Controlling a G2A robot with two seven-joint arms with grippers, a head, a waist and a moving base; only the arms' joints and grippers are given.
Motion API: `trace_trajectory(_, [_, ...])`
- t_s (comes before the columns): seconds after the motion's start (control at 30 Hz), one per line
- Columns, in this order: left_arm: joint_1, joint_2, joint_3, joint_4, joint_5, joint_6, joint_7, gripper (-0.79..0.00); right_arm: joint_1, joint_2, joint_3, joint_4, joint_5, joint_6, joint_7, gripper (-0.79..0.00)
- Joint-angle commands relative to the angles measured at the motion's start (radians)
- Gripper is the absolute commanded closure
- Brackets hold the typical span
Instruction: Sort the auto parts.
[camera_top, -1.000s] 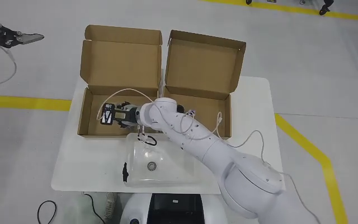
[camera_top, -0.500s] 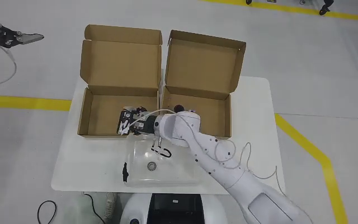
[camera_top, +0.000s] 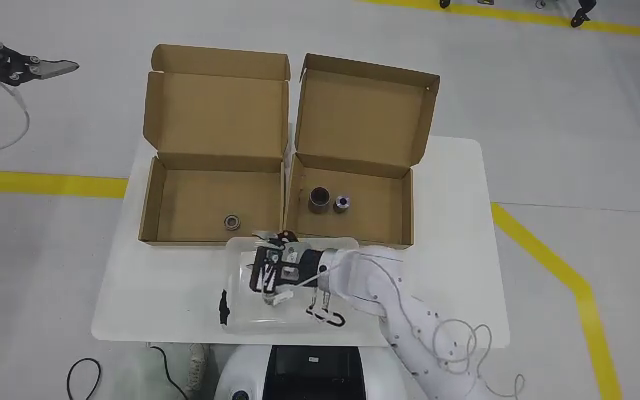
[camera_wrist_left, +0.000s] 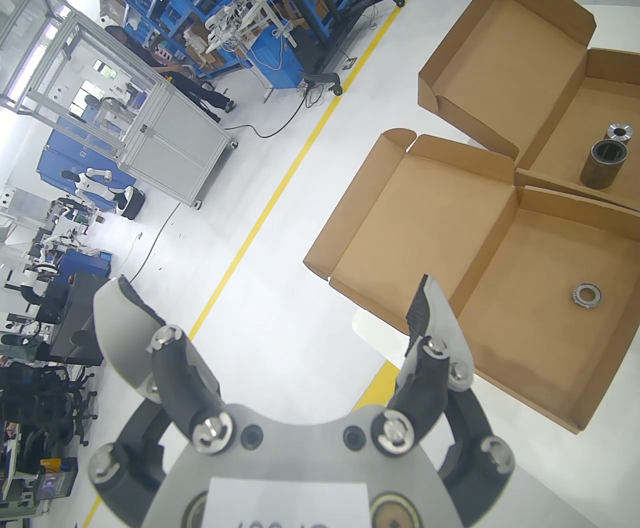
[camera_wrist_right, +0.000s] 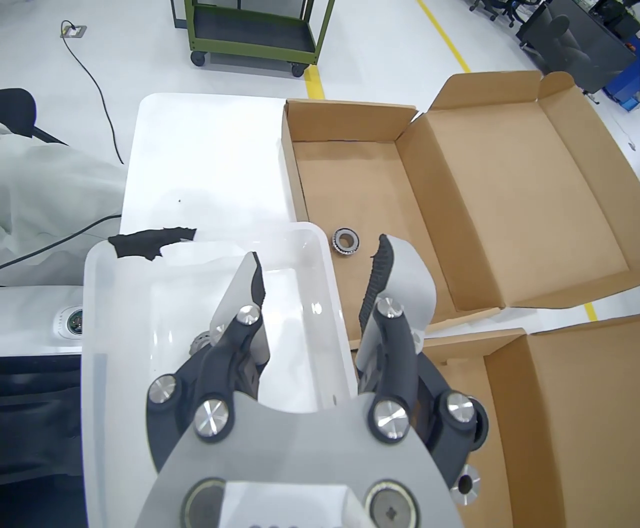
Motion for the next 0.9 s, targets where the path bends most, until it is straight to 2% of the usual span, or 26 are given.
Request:
trace_trajectory(0.0, [0.0,0.0,0.0,0.0,0.0,0.0,0.0,-0.785,-0.021,0.007,0.001,-0.004,-0.016,0.0,-0.017,-0.376])
trace_trajectory(0.4, [0.0,0.0,0.0,0.0,0.0,0.0,0.0,-0.785,-0.1,0.038,-0.029,-0.029,-0.109,0.024,-0.067,-0.366])
trace_trajectory(0.87, [0.0,0.0,0.0,0.0,0.0,0.0,0.0,-0.785,-0.1,0.058,-0.065,-0.021,-0.139,0.021,-0.044,-0.36])
